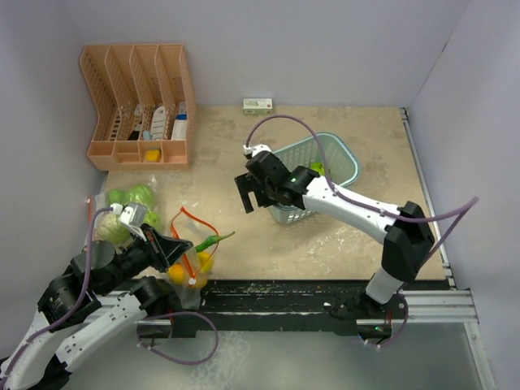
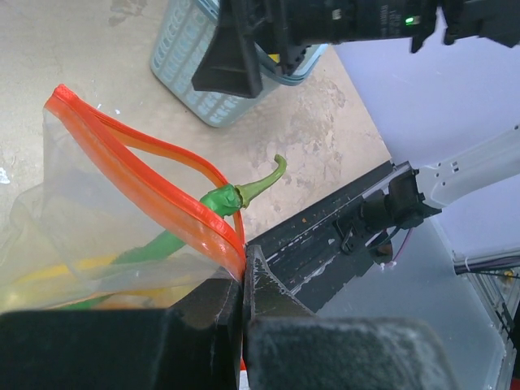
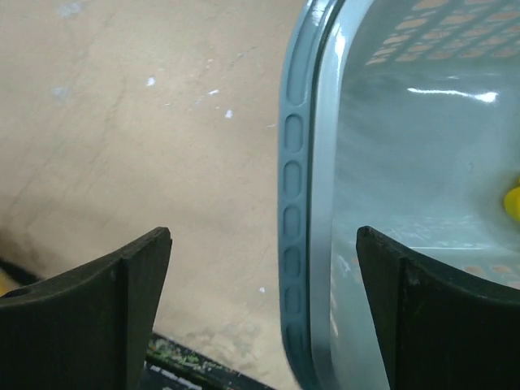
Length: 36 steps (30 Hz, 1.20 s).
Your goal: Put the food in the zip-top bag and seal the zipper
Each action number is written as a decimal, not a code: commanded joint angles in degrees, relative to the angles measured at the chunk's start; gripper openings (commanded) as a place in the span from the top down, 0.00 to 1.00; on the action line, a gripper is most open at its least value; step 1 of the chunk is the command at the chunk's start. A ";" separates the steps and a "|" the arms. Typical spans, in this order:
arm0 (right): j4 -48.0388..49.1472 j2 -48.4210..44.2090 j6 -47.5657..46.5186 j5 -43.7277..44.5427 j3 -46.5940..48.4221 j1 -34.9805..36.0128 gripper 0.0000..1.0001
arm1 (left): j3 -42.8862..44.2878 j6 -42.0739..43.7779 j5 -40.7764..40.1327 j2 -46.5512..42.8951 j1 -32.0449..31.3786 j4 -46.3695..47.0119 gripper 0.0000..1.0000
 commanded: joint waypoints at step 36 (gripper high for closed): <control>16.71 0.18 -3.80 12.60 -8.86 -24.13 0.01 | 0.38 2.35 -2.18 0.30 -0.06 1.21 1.00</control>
